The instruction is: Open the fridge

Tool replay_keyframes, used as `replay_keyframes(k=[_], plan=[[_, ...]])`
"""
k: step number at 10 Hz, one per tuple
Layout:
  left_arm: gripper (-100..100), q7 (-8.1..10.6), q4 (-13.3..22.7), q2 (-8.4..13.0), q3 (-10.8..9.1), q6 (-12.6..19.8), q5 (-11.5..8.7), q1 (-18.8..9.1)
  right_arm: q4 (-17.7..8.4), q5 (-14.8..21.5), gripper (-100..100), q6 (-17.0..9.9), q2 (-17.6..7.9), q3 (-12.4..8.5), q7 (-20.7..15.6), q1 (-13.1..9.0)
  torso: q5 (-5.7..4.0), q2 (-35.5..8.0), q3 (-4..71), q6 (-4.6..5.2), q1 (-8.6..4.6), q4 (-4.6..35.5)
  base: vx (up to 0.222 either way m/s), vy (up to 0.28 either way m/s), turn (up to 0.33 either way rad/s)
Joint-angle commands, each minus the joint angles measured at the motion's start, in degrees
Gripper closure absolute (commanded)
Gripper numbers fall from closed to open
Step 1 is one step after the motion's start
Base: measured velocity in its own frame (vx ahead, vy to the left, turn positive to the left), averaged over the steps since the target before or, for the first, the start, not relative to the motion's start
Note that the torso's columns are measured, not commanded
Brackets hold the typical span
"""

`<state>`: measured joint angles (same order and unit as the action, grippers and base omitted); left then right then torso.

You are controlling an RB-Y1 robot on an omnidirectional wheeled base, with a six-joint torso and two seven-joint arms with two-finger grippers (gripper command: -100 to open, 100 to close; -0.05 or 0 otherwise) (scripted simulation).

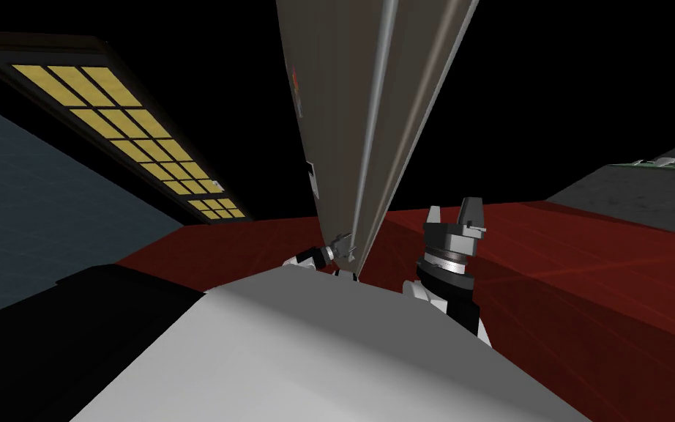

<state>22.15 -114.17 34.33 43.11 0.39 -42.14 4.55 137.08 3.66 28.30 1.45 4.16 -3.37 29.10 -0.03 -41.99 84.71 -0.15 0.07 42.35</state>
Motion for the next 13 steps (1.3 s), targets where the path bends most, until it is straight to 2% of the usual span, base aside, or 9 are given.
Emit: replay_keyframes(k=[1,3,4,5,6,8,9,11,13], plan=[[-100,-1.38,4.7,-3.1,-2.94,0.0,-0.9,-4.8,0.0,0.0,0,0.0,0.0,0.0,0.0,0.0,-0.02,-0.1,-0.1,0.14,-0.22,-0.1,-0.141,0.086,-0.219],[-100,-1.38,6.7,-3.1,-2.94,0.0,-0.9,-4.9,0.0,0.0,0,0.0,0.0,0.0,0.0,0.0,-0.08,0.3,0.2,-0.08,-0.25,-0.1,-0.032,-0.007,0.019],[-100,-2.75,8.4,-6.1,-5.58,0.0,-1.9,-7.1,0.0,0.0,0,0.0,0.0,0.0,0.0,0.0,-0.03,0.5,0.3,-0.04,-0.07,-0.2,-0.114,0.072,-0.352],[-100,-2.75,10.9,-6.1,-5.87,0.0,-1.9,-9.0,0.0,0.0,0,0.0,0.0,0.0,0.0,0.0,0.1,0.2,0.2,0.05,0.36,-0.1,-0.121,0.104,-0.213],[-100,-2.75,11.9,-6.1,-5.87,0.0,-1.9,-9.7,0.0,0.0,0,0.0,0.0,0.0,0.0,0.0,0.14,-0.1,0.0,-0.31,0.68,0.1,-0.061,0.039,0.005],[-100,-2.75,13.4,-6.1,-5.87,0.0,-1.9,-9.7,0.0,0.0,0,0.0,0.0,0.0,0.0,0.0,0.05,0.7,0.4,-0.49,0.57,-0.1,-0.009,-0.016,0.036],[-100,-4.13,15.4,-9.2,-7.52,0.0,-2.8,-11.8,0.0,0.0,0,0.0,0.0,0.0,0.0,0.0,0.06,0.8,0.5,-0.42,0.55,-0.2,-0.097,0.073,-0.265],[-100,-4.13,18.5,-9.2,-8.81,0.0,-2.8,-14.4,0.0,0.0,0,0.0,0.0,0.0,0.0,0.0,0.14,0.3,0.2,-0.51,0.9,0.1,-0.1,0.082,-0.141],[-100,-4.13,20.1,-9.2,-8.81,0.0,-2.8,-14.6,0.0,0.0,0,0.0,0.0,0.0,0.0,0.0,0.07,0.8,0.4,-0.9,0.96,0.0,-0.017,-0.008,-0.002]])
